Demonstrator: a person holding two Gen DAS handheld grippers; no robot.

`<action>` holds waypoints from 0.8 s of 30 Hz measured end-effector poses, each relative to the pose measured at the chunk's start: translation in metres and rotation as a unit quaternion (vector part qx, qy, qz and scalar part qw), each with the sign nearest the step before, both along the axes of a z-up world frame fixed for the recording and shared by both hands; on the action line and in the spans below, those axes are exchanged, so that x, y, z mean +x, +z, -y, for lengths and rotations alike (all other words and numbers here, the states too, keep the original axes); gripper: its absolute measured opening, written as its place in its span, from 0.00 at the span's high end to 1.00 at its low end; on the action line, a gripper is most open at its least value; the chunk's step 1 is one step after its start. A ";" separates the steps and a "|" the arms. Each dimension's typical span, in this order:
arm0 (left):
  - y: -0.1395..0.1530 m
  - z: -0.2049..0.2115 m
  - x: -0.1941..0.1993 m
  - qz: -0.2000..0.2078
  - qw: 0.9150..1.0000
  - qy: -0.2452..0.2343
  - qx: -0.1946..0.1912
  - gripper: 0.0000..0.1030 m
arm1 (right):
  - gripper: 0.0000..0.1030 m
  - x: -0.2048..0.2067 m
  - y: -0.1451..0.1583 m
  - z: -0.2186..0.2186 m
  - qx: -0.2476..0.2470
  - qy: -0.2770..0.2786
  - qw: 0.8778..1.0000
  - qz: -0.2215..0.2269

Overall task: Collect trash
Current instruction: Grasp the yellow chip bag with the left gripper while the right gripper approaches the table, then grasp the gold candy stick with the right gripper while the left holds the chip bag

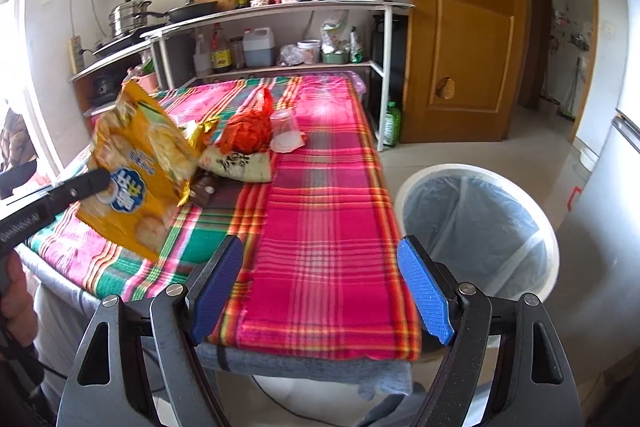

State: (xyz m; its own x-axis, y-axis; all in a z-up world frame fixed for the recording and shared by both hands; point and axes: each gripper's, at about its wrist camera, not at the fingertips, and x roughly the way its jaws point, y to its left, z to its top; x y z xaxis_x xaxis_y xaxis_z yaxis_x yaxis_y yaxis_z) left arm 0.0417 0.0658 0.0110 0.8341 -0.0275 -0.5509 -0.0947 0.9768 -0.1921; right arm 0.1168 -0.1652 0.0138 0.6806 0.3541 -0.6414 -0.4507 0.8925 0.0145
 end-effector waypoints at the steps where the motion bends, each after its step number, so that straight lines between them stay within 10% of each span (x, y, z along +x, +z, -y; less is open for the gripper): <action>1: 0.002 -0.003 -0.002 0.002 1.000 0.005 0.000 0.99 | 0.23 0.002 -0.001 -0.005 -0.001 0.007 1.000 -0.001; 24: -0.002 -0.065 -0.021 0.017 0.997 0.068 -0.025 1.00 | 0.64 0.063 -0.019 -0.141 0.025 0.118 0.989 -0.086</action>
State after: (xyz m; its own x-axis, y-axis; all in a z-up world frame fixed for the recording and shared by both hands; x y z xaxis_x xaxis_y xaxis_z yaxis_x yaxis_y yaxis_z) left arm 0.0203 0.1306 0.0091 0.8501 0.0611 -0.5230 -0.2187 0.9445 -0.2452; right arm 0.1795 -0.0244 -0.0053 0.4567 0.5249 -0.7182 -0.6336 0.7586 0.1516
